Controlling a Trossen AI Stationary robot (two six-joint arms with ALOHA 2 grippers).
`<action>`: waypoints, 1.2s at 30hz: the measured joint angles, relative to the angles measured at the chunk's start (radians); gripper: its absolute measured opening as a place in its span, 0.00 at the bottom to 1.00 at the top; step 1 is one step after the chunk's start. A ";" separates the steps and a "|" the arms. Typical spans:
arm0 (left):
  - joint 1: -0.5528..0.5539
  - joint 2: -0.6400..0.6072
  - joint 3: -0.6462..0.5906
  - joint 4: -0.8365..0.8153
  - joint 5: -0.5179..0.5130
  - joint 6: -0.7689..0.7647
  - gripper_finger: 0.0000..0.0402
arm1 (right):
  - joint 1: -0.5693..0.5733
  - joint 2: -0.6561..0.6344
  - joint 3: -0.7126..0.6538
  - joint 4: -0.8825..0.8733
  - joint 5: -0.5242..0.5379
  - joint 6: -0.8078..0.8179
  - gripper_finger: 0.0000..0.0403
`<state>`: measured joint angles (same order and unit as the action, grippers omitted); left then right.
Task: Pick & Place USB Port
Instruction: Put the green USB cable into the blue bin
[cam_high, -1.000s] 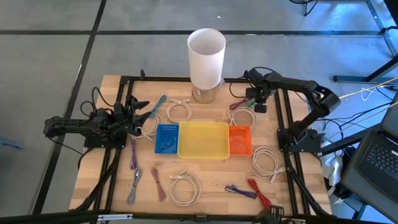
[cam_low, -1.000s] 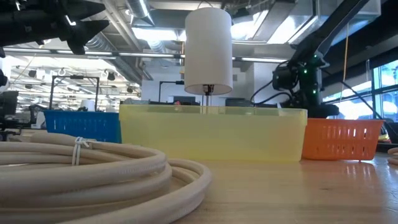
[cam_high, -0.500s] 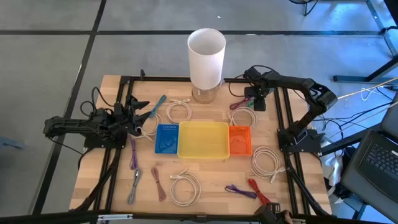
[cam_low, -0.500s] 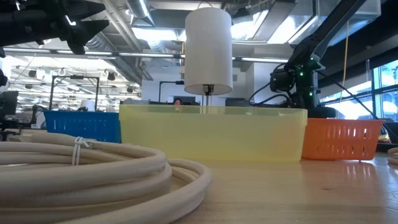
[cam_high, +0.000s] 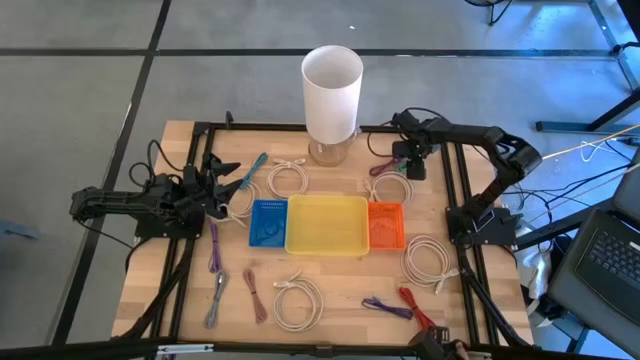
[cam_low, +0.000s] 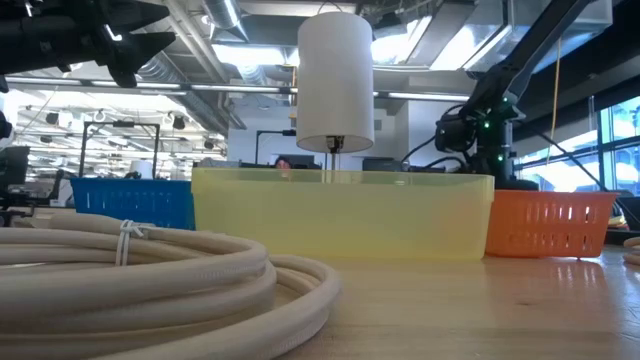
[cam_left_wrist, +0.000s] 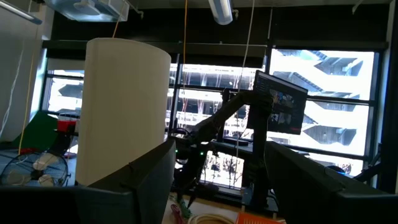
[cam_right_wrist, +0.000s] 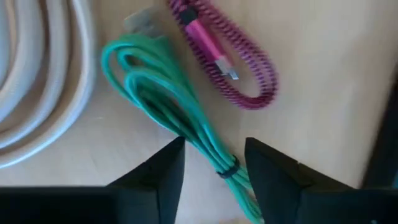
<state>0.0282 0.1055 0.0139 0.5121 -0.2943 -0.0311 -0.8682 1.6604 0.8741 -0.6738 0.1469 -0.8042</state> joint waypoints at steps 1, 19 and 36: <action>0.000 0.000 0.000 0.000 0.000 0.000 0.60 | 0.000 0.009 -0.005 0.005 -0.004 0.007 0.39; 0.000 0.000 0.000 0.000 0.000 0.000 0.60 | 0.001 -0.032 0.007 0.014 0.084 0.171 0.04; 0.000 0.000 0.000 0.000 0.000 -0.029 0.60 | 0.162 -0.335 0.007 -0.182 0.073 0.351 0.02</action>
<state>0.0284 0.1055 0.0139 0.5121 -0.2939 -0.0596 -0.7058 1.3249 0.8810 -0.8555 0.2195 -0.4533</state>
